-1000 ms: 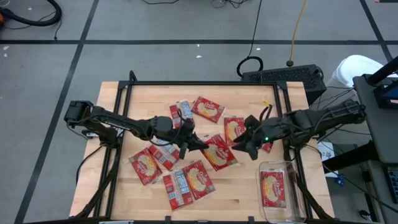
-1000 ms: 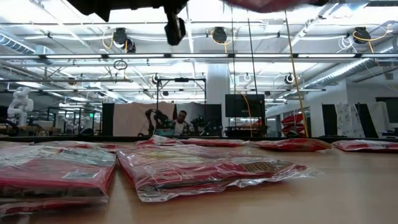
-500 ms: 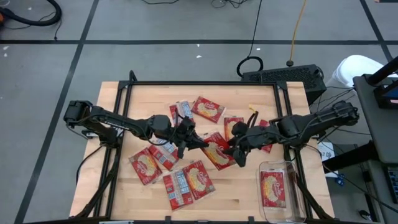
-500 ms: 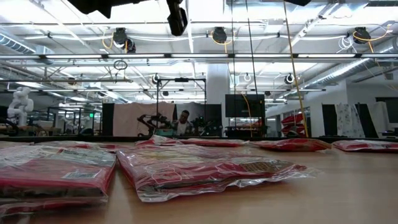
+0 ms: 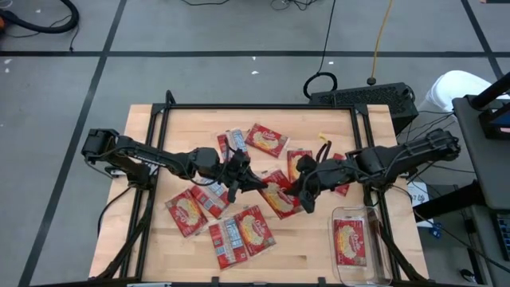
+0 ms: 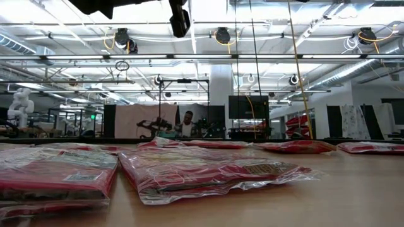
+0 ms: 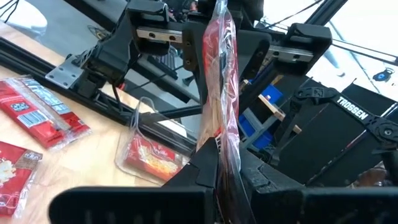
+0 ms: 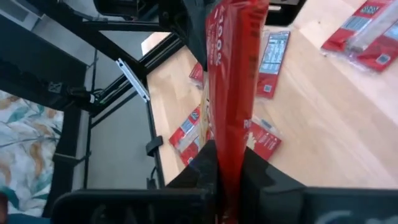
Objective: Sort popcorn bags into baskets
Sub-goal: Put the popcorn bag into the transparent bin
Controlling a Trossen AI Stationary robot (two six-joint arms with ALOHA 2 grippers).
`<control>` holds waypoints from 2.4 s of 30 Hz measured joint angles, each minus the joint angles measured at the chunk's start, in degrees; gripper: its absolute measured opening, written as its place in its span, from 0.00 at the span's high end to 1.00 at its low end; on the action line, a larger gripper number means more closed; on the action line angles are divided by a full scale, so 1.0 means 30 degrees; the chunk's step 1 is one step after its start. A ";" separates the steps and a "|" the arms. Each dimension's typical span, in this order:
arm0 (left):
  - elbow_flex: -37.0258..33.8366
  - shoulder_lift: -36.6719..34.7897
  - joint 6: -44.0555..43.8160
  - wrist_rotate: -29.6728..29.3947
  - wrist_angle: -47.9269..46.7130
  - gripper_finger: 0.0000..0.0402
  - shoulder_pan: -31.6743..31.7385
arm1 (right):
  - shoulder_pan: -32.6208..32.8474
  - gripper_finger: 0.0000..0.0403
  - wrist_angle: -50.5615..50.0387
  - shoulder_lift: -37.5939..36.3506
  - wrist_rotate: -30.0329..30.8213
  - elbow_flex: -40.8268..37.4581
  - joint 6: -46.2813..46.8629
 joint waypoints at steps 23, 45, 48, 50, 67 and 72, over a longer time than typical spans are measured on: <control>-0.0007 -0.3184 0.0111 -0.3698 -0.6524 0.46 -0.0061 | 0.5652 0.97 -0.9308 -0.3503 -0.0710 -0.0015 1.5704; -0.0007 -0.3155 -0.1278 -0.2862 -0.8648 0.58 -0.0767 | 1.2392 0.97 -1.3911 -0.3940 0.0565 -0.0015 2.5391; -0.0007 -0.3155 -0.1265 -0.2867 -0.8648 0.59 -0.0787 | 1.2840 0.97 -1.5044 -0.3613 0.0535 -0.0022 2.5729; -0.0007 -0.3155 -0.1216 -0.2868 -0.8682 0.59 -0.0787 | 1.2917 0.97 -1.5748 -0.3269 0.0548 -0.0022 2.5537; -0.0007 -0.3147 -0.0840 -0.2875 -0.9643 0.59 -0.0787 | 1.4729 0.97 -1.2994 -0.1344 0.0456 -0.2253 2.5006; -0.0007 -0.3147 -0.0848 -0.2875 -0.9639 0.59 -0.0787 | 1.5277 0.97 -1.1867 -0.1339 -0.0426 -0.2936 2.5562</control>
